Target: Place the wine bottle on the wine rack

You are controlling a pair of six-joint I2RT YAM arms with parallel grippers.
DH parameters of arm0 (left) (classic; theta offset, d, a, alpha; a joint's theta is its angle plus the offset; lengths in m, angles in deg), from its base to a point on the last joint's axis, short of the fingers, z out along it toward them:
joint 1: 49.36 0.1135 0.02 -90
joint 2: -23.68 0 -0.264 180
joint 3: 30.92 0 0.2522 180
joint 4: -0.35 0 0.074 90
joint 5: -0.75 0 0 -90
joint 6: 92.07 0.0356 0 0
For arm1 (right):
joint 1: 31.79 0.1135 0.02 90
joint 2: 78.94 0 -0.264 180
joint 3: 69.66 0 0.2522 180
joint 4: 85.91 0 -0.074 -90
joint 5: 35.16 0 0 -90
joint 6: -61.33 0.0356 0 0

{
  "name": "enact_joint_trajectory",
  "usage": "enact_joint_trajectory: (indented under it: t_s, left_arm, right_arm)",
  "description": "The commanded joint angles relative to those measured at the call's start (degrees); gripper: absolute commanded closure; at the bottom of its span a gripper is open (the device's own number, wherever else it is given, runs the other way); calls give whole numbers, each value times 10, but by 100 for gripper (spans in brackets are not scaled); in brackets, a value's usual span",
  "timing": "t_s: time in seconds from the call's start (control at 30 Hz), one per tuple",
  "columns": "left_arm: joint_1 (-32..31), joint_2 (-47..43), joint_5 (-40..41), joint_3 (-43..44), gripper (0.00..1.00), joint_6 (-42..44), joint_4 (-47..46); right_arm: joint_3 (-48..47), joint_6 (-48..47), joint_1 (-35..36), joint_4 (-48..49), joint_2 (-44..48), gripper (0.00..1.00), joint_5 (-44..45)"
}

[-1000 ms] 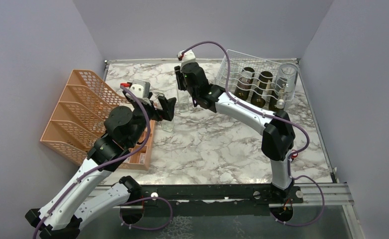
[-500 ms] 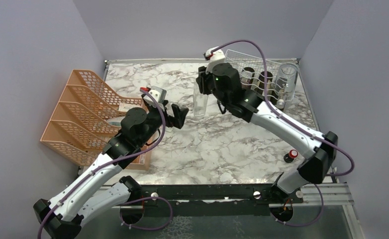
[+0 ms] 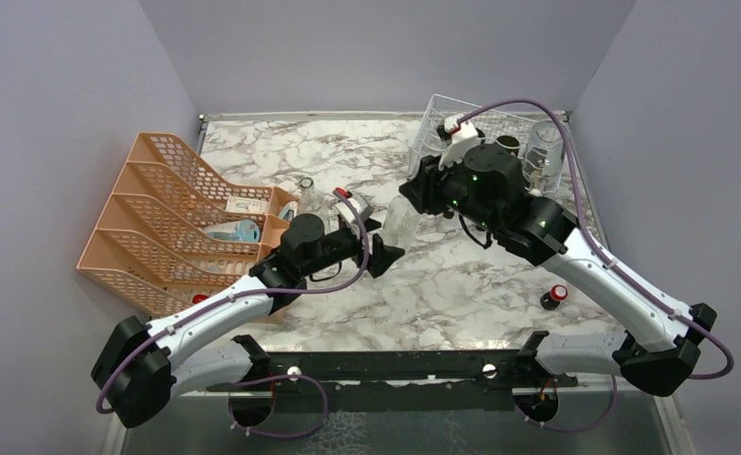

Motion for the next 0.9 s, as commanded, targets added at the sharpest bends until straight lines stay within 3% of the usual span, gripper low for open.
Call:
enact_joint_trajectory:
  t_s: [0.0, 0.13, 0.3, 0.47, 0.57, 0.6, 0.7, 0.77, 0.87]
  left_arm:
    - [-38, 29, -46, 11, 8, 65, -57]
    - [-54, 44, -23, 4, 11, 87, -84]
    - [-59, 58, -20, -3, 23, 99, -103]
    - [-64, 75, -19, -4, 38, 102, -107]
    - [-68, 80, -21, -6, 57, 106, -109]
    - [-69, 80, -19, -6, 67, 108, -109]
    - [-69, 81, -8, 3, 100, 116, -109]
    - [-69, 81, -4, 14, 100, 136, -108]
    - [-69, 83, -12, 28, 100, 201, -108]
  right_arm:
    - [7, 35, 3, 3, 34, 95, -49]
    - [11, 42, 3, 1, 48, 95, -61]
    - [13, 45, 3, -7, 61, 95, -63]
    - [19, 47, 3, -11, 78, 95, -66]
    - [20, 47, 3, -17, 86, 94, -63]
    - [23, 45, 3, -19, 88, 90, -61]
    - [36, 42, 3, -30, 97, 68, -41]
    - [52, 38, 3, -32, 110, 49, -28]
    - [68, 29, 3, -34, 133, 38, -18]
